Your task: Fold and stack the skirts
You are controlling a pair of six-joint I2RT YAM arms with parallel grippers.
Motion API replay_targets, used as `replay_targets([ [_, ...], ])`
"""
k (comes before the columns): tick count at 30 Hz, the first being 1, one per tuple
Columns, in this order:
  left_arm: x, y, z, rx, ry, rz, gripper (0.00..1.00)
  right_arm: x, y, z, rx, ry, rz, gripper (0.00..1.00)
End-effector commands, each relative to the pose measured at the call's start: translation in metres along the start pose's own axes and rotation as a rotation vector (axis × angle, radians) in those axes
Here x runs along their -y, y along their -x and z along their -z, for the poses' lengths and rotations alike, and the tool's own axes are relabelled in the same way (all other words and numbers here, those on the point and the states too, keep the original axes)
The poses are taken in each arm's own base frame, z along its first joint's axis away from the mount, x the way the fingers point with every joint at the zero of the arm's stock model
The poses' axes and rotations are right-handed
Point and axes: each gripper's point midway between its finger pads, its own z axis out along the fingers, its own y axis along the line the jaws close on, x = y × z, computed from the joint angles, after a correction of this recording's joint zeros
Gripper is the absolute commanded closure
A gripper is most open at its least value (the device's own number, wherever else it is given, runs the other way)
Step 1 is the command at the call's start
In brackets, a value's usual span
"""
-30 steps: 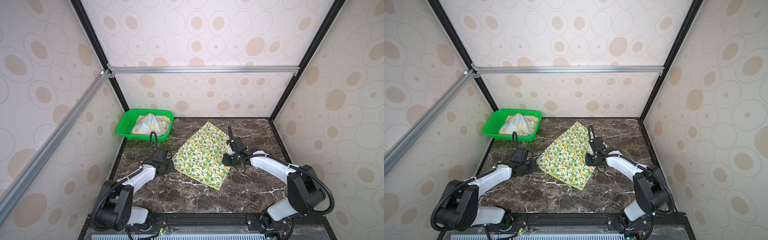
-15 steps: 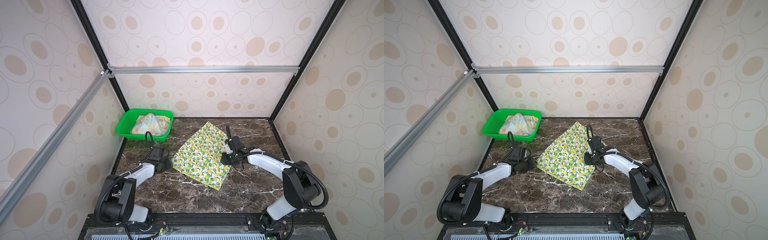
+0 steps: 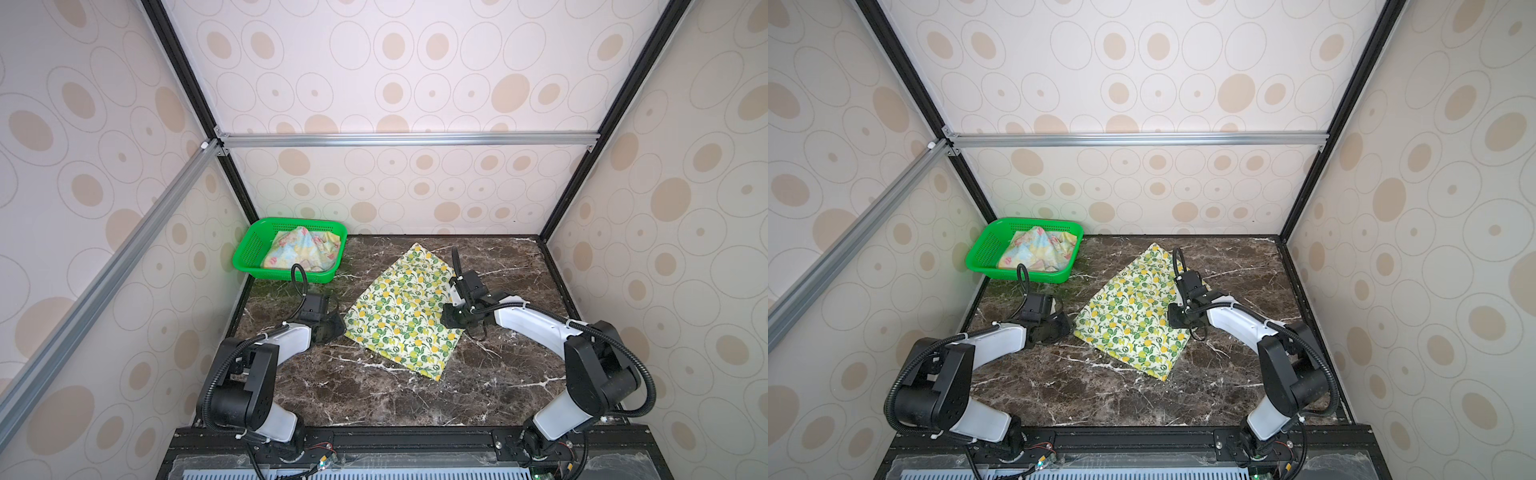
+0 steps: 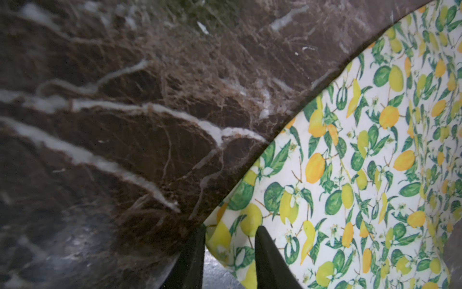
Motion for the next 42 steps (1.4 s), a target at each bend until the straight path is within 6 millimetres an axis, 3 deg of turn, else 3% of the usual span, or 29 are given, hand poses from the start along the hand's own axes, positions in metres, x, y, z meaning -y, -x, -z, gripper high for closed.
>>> replay_targets([
  [1, -0.004, 0.006, 0.001, 0.018, 0.018, 0.003, 0.78, -0.003, 0.002, 0.003, -0.004, -0.005, -0.003, 0.73],
  [8, -0.009, 0.004, 0.006, 0.024, 0.039, -0.009, 1.00, -0.002, -0.005, 0.009, -0.010, -0.020, 0.025, 0.73],
  [14, -0.011, 0.009, 0.013, 0.047, 0.049, -0.016, 1.00, -0.015, -0.028, 0.021, -0.026, -0.070, 0.186, 0.70],
  [20, -0.008, 0.014, 0.020, 0.071, 0.039, -0.025, 1.00, -0.044, -0.076, 0.029, -0.039, -0.091, 0.460, 0.51],
  [23, -0.008, 0.016, 0.023, 0.083, 0.037, -0.030, 1.00, -0.056, -0.103, 0.028, -0.081, -0.086, 0.569, 0.48],
  [27, -0.008, 0.020, 0.028, 0.099, 0.039, -0.036, 1.00, -0.055, -0.128, 0.022, -0.136, -0.122, 0.665, 0.49],
  [42, -0.007, 0.027, 0.034, 0.134, 0.027, -0.037, 1.00, -0.070, -0.163, -0.005, -0.196, -0.114, 0.776, 0.59],
])
